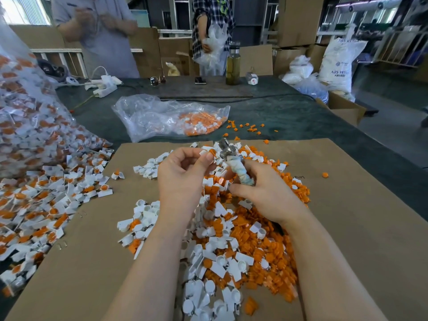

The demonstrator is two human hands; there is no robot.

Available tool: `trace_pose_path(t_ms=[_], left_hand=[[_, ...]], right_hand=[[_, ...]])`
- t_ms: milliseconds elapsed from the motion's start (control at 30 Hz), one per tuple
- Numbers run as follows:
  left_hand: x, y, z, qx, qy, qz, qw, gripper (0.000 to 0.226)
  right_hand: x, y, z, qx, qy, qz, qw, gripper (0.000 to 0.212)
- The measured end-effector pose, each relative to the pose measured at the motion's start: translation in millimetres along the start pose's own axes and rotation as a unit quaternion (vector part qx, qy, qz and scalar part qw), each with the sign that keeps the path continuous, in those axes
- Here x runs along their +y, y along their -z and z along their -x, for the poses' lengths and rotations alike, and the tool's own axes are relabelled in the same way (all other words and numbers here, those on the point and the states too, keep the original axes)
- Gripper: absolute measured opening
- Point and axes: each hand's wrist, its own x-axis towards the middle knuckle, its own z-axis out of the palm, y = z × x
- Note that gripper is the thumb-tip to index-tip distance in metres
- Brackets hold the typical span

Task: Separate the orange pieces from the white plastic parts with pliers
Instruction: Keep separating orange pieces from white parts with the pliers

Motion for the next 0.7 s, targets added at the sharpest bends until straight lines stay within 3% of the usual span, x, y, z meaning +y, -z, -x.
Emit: trace_pose_path(t_ms=[167,433,700], left_hand=[[-0.8,1.0,-0.4,-0.007,-0.008,0.013,1.000,0.008],[-4.6,-4.7,2.0,-0.027,-0.001,-0.072,0.997,0.011],[-7.8,-6.1,3.3,-0.041,-0.014,-0.122,0.992,0.018]], right_hand=[[-0.8,-0.6,0.9,-0.014,-0.004,0.003,1.000,0.020],[-3.1,-12.4,-4.1,0.169,0.045,-0.043,0.984,0.010],[-4.0,-13.1,-3.8,0.184,0.071,-0.002,0.980,0.019]])
